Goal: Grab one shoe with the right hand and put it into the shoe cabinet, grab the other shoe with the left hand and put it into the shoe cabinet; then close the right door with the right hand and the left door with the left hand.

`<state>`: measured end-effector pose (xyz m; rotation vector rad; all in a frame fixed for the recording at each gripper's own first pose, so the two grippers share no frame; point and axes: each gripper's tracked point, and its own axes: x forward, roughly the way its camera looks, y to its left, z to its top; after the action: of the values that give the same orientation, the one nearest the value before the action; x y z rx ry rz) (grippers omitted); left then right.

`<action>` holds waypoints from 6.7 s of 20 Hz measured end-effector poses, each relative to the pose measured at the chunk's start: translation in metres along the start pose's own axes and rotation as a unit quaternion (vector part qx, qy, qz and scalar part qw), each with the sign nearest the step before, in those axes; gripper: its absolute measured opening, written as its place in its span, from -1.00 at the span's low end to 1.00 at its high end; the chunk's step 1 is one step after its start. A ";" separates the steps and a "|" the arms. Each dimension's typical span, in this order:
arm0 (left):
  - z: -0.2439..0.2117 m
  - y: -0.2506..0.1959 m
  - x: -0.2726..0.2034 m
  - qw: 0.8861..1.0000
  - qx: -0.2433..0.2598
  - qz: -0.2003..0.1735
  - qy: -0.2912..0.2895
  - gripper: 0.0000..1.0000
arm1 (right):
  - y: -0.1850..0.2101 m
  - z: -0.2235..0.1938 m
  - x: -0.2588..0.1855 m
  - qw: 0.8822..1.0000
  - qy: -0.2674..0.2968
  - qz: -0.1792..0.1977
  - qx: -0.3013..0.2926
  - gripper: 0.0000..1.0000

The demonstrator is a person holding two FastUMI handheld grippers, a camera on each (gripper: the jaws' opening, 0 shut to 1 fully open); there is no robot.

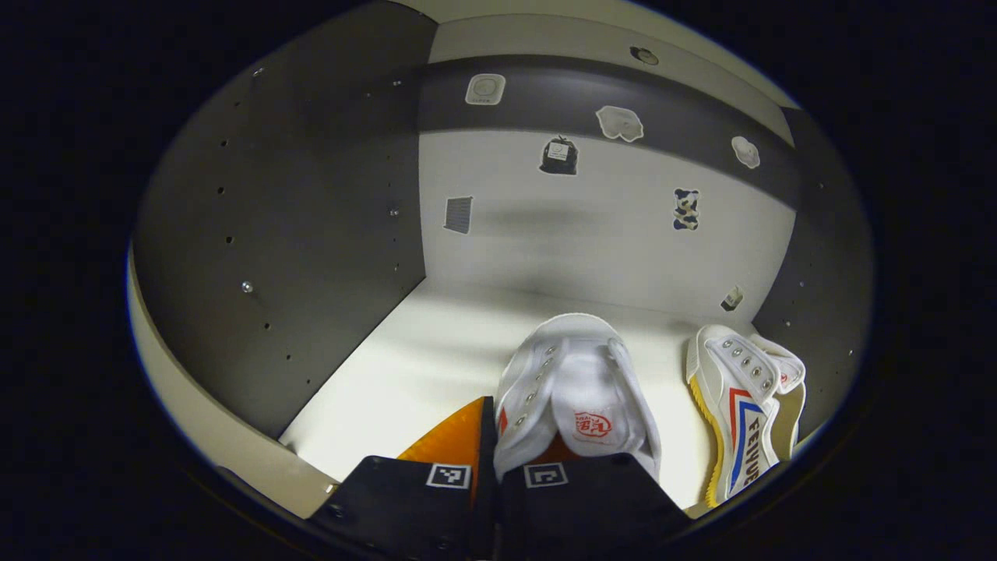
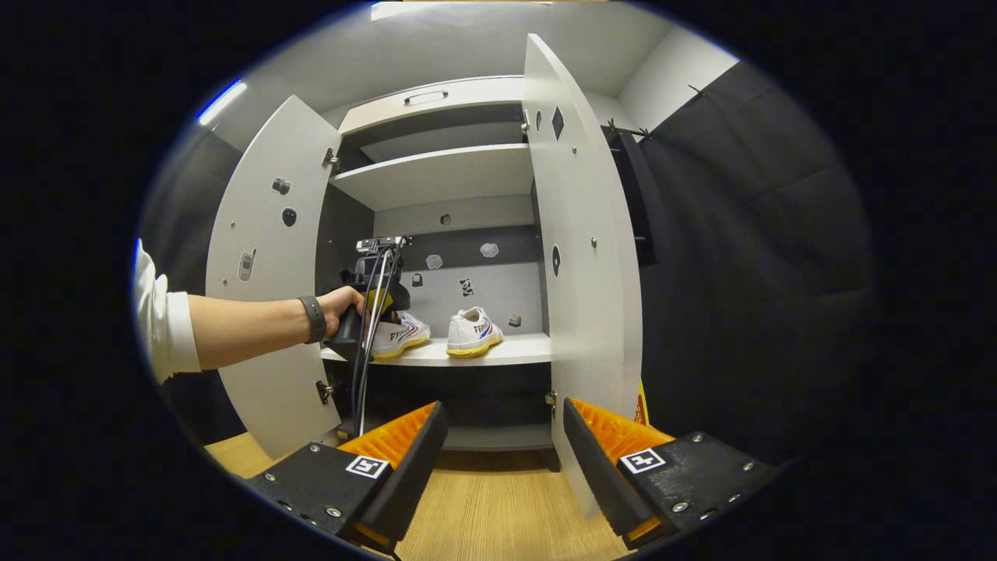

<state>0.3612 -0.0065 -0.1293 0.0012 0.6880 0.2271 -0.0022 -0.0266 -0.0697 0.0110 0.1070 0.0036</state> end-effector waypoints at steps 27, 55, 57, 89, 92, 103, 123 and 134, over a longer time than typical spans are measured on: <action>0.009 0.041 -0.270 0.956 0.005 -0.113 -0.272 0.88 | 0.026 0.017 -0.016 0.999 -0.017 0.040 0.019 0.85; -0.174 0.076 -0.352 0.944 -0.001 -0.099 -0.314 0.94 | -0.047 0.144 -0.039 0.996 -0.094 -0.005 0.001 0.83; -0.175 0.074 -0.351 0.945 -0.003 -0.098 -0.311 0.94 | -0.089 0.172 -0.033 0.993 -0.107 -0.039 -0.021 0.84; -0.188 0.082 -0.327 0.955 0.006 -0.085 -0.285 0.94 | -0.084 0.207 0.078 0.995 -0.088 -0.009 -0.044 0.76; -0.188 0.094 -0.326 0.955 0.003 -0.074 -0.286 0.94 | -0.057 0.205 0.088 0.995 -0.088 0.016 -0.053 0.76; -0.191 0.129 -0.332 0.956 -0.010 -0.034 -0.290 0.94 | 0.012 0.208 0.120 0.992 -0.094 0.085 -0.004 0.84; -0.187 0.090 -0.349 0.953 -0.005 -0.082 -0.293 0.94 | 0.027 0.069 -0.045 0.997 -0.073 0.024 -0.029 0.84; -0.100 0.187 -0.399 0.931 -0.072 -0.018 -0.358 0.93 | -0.003 0.042 -0.037 0.998 -0.052 -0.001 -0.021 0.84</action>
<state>-0.0396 0.0855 0.0590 -0.0664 -0.0587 0.2212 -0.0343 -0.0300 -0.0245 -0.0307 0.0025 0.0023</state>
